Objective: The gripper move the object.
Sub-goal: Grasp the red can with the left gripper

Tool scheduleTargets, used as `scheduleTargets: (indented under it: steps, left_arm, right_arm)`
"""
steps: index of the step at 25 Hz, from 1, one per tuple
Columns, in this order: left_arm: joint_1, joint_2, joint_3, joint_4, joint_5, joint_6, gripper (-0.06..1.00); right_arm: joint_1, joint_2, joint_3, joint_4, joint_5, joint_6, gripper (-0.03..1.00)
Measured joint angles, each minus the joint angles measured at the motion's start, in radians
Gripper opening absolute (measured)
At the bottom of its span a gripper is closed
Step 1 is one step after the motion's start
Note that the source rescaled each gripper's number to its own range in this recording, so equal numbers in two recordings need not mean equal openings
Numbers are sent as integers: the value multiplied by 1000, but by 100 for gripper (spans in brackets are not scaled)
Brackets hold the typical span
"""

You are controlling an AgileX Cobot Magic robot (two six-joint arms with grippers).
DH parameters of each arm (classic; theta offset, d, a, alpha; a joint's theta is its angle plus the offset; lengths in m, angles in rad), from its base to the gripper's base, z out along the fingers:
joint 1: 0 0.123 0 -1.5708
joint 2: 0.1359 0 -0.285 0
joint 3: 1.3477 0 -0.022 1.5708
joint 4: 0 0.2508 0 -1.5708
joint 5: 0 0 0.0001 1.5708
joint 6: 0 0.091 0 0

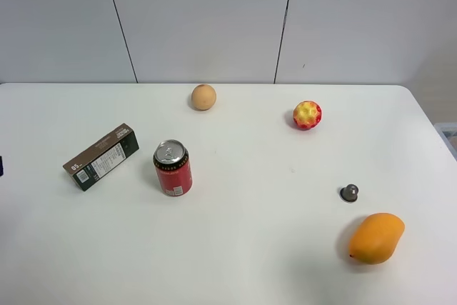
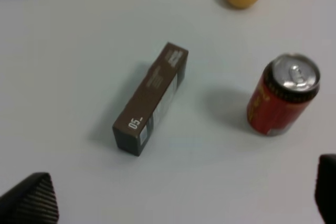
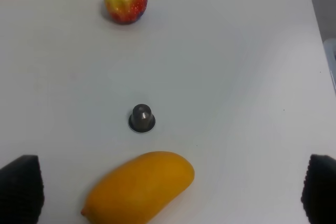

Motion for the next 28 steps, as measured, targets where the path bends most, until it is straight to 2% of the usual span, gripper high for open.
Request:
scheduleTargets:
  steps: [10,13,17,21,24,28]
  left_arm:
    - [0,473,-324,-4,-17,45,100]
    - [-29,585,-412,0,-18,45,100]
    - [-136,732,-516,33,-36,45,100]
    - [-288,857,-594,53,-59,18,100]
    - [-399,920,-613,66,-100,3,100]
    - [-531,974,-616,128,-114,-4,100]
  right_arm:
    - [0,0,0,0,0,0,100]
    - [0,0,0,0,0,0,100]
    - [0,0,0,0,0,0,100]
    - [0,0,0,0,0,0,100]
    - [0,0,0,0,0,0,100]
    - [0,0,0,0,0,0,100]
